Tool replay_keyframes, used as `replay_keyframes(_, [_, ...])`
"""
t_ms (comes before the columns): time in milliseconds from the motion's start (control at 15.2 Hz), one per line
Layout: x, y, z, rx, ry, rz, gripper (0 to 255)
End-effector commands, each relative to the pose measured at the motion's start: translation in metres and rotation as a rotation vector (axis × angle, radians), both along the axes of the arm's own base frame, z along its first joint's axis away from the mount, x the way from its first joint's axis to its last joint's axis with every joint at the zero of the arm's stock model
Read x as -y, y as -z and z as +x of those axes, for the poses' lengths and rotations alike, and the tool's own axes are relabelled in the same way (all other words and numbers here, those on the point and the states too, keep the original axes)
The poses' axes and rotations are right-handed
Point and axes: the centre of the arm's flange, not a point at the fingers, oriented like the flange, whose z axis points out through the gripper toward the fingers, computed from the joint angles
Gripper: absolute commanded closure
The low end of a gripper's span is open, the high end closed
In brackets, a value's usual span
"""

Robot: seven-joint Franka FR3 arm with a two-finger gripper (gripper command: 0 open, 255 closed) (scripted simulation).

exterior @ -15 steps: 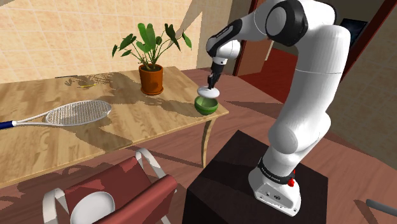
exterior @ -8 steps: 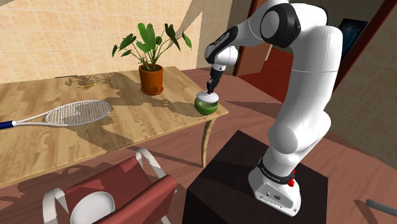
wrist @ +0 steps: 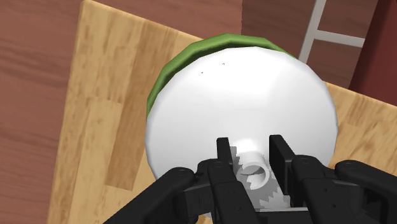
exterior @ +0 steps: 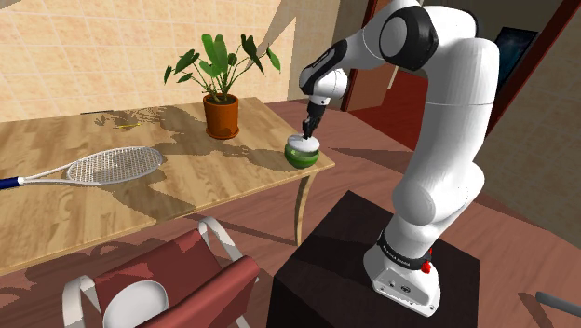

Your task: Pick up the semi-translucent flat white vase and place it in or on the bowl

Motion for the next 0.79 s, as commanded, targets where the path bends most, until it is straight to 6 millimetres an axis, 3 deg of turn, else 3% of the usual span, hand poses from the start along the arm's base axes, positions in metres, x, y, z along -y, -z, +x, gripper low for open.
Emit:
replay_keyframes(0, [0.000, 0.000, 0.000, 0.000, 0.000, 0.000, 0])
replay_keyframes(330, [0.000, 0.000, 0.000, 0.000, 0.000, 0.000, 0])
replay_keyframes(594, [0.004, -0.050, -0.004, 0.000, 0.000, 0.000, 0])
replay_keyframes(726, [0.004, -0.050, -0.004, 0.000, 0.000, 0.000, 0])
